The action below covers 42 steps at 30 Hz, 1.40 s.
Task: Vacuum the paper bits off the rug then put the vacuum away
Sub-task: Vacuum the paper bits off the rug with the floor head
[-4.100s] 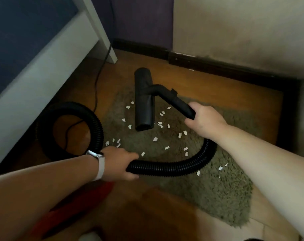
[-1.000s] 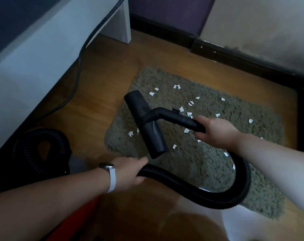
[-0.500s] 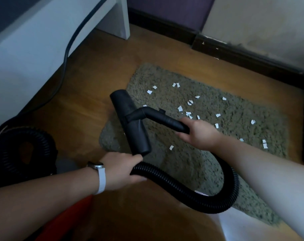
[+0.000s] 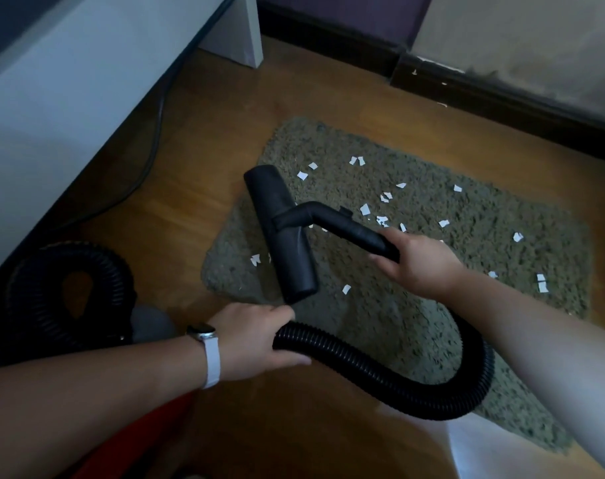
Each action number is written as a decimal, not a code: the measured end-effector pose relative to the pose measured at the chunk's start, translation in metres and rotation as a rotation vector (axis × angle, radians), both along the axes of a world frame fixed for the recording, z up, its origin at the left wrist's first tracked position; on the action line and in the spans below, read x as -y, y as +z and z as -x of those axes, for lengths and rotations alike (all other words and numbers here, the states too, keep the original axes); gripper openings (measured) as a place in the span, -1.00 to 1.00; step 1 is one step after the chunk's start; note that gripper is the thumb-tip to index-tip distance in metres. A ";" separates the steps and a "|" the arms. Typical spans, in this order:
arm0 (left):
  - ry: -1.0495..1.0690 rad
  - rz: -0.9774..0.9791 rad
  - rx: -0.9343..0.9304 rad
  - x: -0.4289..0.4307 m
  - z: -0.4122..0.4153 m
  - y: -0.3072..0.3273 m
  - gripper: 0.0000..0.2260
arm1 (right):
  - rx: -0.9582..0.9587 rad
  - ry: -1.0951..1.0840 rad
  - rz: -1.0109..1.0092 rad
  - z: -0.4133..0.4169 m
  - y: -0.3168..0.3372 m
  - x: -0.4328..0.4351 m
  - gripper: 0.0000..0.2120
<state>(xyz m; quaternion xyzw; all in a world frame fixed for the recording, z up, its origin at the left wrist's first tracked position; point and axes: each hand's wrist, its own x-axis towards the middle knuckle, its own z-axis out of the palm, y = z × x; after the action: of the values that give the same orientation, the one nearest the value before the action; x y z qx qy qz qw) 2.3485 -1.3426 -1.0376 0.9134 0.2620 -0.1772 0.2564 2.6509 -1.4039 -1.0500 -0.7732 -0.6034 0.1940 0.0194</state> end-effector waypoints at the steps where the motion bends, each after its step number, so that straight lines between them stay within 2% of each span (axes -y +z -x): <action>1: 0.008 0.011 0.011 -0.001 0.001 -0.001 -0.57 | -0.014 -0.014 -0.006 0.000 0.000 0.000 -0.67; 12: -0.022 0.045 0.031 -0.002 0.015 -0.006 -0.60 | 0.024 0.042 0.072 0.021 -0.001 -0.018 -0.71; 19: 0.022 0.048 0.063 -0.014 0.034 -0.010 -0.62 | -0.048 0.061 0.081 0.036 -0.005 -0.035 -0.71; 24: 0.001 0.045 0.069 -0.015 0.035 -0.015 -0.55 | -0.083 0.042 0.096 0.035 -0.014 -0.036 -0.71; 28: -0.002 0.057 0.078 -0.015 0.033 -0.018 -0.59 | -0.098 0.018 0.110 0.030 -0.019 -0.037 -0.68; 32: -0.020 0.063 0.056 -0.013 0.030 -0.018 -0.55 | -0.102 0.015 0.116 0.026 -0.020 -0.036 -0.67; 42: -0.018 0.072 0.014 -0.014 0.026 -0.022 -0.55 | -0.038 0.125 0.119 0.026 -0.024 -0.036 -0.57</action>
<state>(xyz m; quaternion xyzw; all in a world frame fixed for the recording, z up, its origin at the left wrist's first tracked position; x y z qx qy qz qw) 2.3225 -1.3285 -1.0594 0.9071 0.2457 -0.1824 0.2891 2.6247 -1.3675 -1.0738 -0.7299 -0.6376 0.2451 -0.0272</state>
